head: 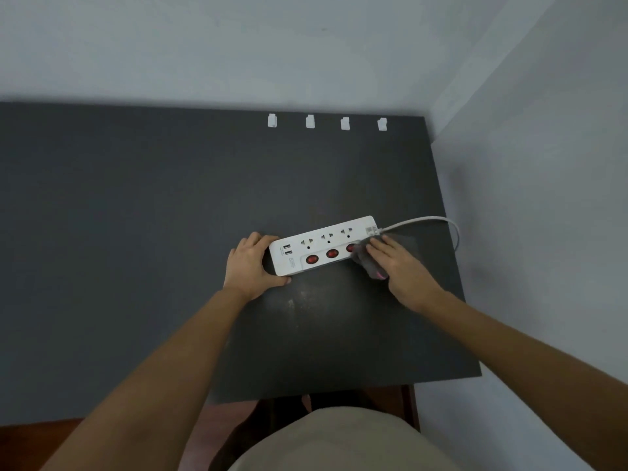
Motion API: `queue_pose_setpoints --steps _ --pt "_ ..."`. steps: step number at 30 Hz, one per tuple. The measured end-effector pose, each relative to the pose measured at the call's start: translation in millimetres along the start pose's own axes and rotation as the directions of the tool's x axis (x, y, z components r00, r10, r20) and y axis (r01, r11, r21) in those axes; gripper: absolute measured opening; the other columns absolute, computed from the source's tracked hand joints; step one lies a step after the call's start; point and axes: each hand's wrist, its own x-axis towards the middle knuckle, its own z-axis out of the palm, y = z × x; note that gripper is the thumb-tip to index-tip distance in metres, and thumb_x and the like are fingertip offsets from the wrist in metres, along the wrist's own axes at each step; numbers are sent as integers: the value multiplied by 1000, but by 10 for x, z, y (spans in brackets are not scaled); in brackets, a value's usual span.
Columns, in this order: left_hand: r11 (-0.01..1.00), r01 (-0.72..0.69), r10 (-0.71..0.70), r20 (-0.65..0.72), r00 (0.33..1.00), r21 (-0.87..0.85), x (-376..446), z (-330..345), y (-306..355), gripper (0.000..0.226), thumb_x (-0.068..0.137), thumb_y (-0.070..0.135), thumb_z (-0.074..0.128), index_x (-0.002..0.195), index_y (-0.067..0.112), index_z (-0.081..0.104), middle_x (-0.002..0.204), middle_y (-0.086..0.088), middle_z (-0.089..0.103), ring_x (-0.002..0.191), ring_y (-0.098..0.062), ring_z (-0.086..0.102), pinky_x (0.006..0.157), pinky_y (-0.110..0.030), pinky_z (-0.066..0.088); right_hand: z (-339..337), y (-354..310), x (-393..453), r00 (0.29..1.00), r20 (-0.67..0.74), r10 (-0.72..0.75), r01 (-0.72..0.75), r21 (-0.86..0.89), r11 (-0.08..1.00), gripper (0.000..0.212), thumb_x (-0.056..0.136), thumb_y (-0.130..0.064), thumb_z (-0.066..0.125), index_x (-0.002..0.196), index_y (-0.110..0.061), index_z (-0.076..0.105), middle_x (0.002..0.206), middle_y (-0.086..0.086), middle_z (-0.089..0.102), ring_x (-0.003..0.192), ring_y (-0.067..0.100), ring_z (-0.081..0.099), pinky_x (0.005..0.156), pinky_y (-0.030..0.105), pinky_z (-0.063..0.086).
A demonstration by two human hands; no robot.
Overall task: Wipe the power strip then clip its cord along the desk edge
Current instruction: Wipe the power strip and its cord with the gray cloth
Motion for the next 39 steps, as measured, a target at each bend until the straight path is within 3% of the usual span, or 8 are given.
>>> queue_pose_setpoints --steps 2,8,15,19,26,30,34,39 --pt "1000 0 0 -4 1000 -1 -7 7 -3 80 52 49 83 124 28 52 104 4 52 98 -17 49 84 -35 38 -1 -188 89 989 -137 48 -33 105 994 68 78 11 34 143 -7 30 154 10 28 144 26 15 118 33 9" --pt "1000 11 -11 -1 1000 5 -6 -3 8 80 51 49 83 123 29 52 102 4 52 96 -17 50 83 -36 40 277 -168 58 998 -1 -55 55 -78 995 64 86 5 36 146 -8 18 157 11 20 146 30 14 118 45 22" --pt "1000 8 -8 -9 1000 -12 -5 9 0 80 51 48 84 122 27 53 102 3 53 97 -18 50 83 -37 40 -208 -25 66 917 -286 277 -209 247 946 67 77 17 44 141 -5 35 152 12 33 144 29 19 117 36 11" --pt "999 21 -21 -9 1000 -32 -8 21 0 80 51 45 85 123 27 53 103 3 52 99 -19 49 86 -36 37 168 -454 468 916 -192 351 -289 290 912 63 85 2 44 144 -5 26 156 14 21 145 37 11 119 48 12" --pt "998 24 -26 -22 999 -60 -16 19 -9 81 46 54 79 119 27 56 99 4 50 96 -19 50 79 -33 34 425 -828 398 963 49 -265 232 349 908 68 84 7 41 145 -19 28 157 -4 23 146 11 6 121 36 4" --pt "996 37 -39 -29 999 -77 -4 42 26 82 49 45 85 123 28 54 103 4 50 101 -18 48 87 -34 34 302 -139 220 999 -34 -18 27 273 962 63 86 6 41 143 -19 32 153 -9 24 143 10 3 120 49 9" --pt "986 103 -111 -56 992 -130 -18 68 69 83 48 43 86 123 27 54 108 3 50 105 -18 46 88 -31 29 393 -785 557 955 -156 250 -171 400 901 64 84 9 41 142 -14 34 156 3 26 146 28 7 120 51 6" --pt "985 83 -91 -48 995 -151 -24 58 37 81 48 45 85 121 29 55 114 3 51 108 -18 48 88 -33 29 431 -732 431 965 17 -263 246 298 922 62 82 6 40 139 -18 42 153 0 31 146 20 13 118 34 5"
